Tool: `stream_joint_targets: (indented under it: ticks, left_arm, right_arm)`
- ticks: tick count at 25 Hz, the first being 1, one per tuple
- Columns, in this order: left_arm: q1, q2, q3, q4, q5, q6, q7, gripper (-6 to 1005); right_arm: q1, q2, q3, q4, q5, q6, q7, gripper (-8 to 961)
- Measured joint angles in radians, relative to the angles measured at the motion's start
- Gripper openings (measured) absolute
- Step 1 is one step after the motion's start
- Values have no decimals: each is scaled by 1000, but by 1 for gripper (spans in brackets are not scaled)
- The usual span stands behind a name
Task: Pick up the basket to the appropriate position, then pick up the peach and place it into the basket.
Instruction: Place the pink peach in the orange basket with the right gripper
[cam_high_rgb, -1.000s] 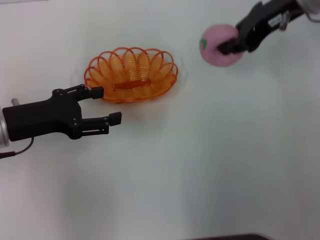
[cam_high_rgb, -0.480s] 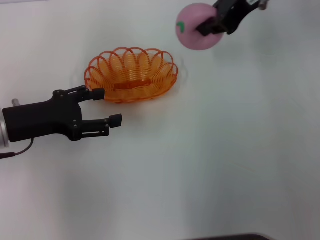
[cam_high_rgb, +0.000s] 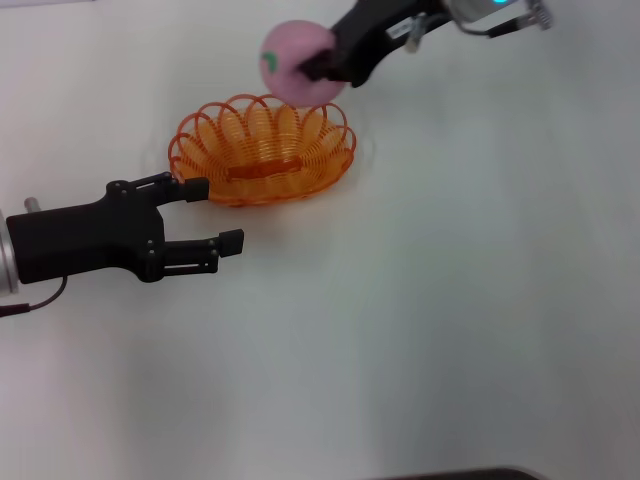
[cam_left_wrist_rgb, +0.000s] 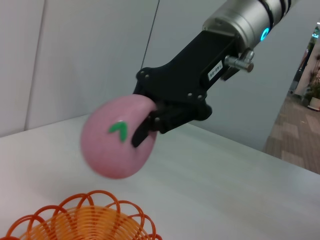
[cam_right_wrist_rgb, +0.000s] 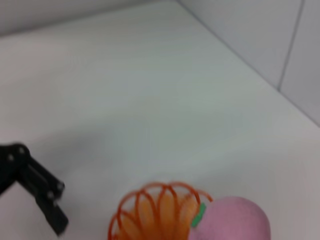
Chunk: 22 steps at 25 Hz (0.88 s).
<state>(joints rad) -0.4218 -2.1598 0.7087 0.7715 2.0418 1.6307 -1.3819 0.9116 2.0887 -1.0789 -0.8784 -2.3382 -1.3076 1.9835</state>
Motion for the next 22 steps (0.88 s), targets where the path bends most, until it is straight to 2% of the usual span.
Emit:
stream_joint_targets:
  ticks: [9,22]
  left_arm:
    - [-10,1,-2,2,0,2,2,885]
    - [-31,1,22,-9,0,-5,3,885]
  right_arm:
    - [-19,3,-6,222,256,142,-259,67]
    - [-19,4,-5,280,282,172,-281,123]
